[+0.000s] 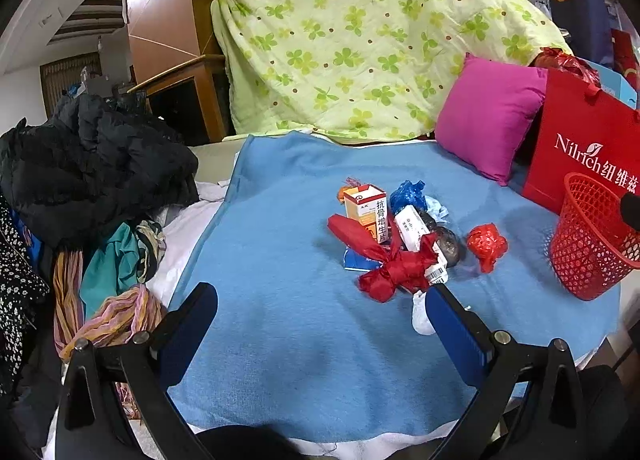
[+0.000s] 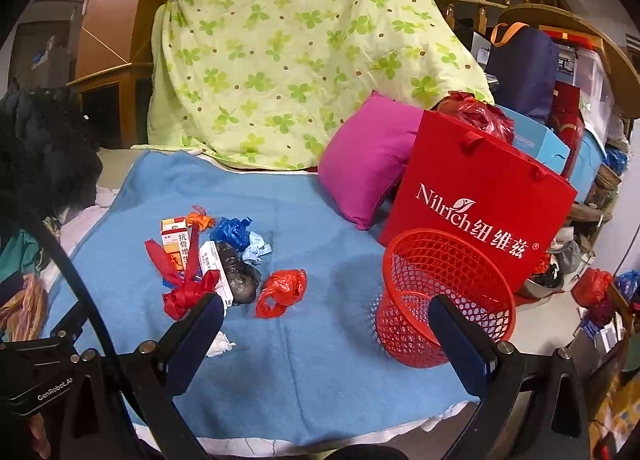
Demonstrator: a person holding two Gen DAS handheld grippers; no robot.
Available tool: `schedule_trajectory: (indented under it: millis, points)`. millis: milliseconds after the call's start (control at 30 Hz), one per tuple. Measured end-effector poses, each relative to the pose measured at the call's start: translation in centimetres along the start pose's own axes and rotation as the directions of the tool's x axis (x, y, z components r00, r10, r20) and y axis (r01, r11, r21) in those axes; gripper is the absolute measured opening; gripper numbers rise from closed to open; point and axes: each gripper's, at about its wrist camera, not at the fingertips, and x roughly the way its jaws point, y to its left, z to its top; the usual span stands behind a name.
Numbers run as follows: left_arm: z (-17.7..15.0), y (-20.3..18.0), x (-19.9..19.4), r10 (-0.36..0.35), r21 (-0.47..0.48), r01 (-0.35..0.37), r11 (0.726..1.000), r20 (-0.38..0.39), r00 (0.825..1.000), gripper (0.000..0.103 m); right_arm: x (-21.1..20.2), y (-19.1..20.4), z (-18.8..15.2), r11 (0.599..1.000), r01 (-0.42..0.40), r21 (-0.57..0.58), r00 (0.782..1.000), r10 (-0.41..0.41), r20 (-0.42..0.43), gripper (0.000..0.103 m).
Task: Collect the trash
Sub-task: 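Move the left tool toward the white tissue while the right tool approaches the red plastic bag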
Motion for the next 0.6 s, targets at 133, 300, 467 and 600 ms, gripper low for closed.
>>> schedule_trajectory:
  millis: [133, 300, 467, 600]
  points:
    - [0.0, 0.0, -0.2, -0.003, 0.0, 0.003, 1.0, 0.002, 1.0, 0.103, -0.2, 0.1, 0.2, 1.0, 0.0, -0.008, 1.0, 0.0, -0.009, 0.103]
    - [-0.2, 0.1, 0.2, -0.001, -0.003, 0.001, 1.0, -0.008, 1.0, 0.103, 0.4, 0.6, 0.0, 0.999, 0.001, -0.032, 0.999, -0.002, -0.042, 0.103]
    - [-0.5, 0.3, 0.8, 0.004, -0.003, -0.004, 1.0, -0.019, 1.0, 0.103, 1.6, 0.6, -0.6, 1.0, -0.01, -0.024, 0.996, 0.008, -0.087, 0.103]
    - [-0.8, 0.0, 1.5, 0.008, 0.003, -0.007, 1.0, -0.035, 0.999, 0.103, 2.5, 0.4, -1.6, 1.0, -0.017, -0.009, 0.996, 0.016, -0.092, 0.103]
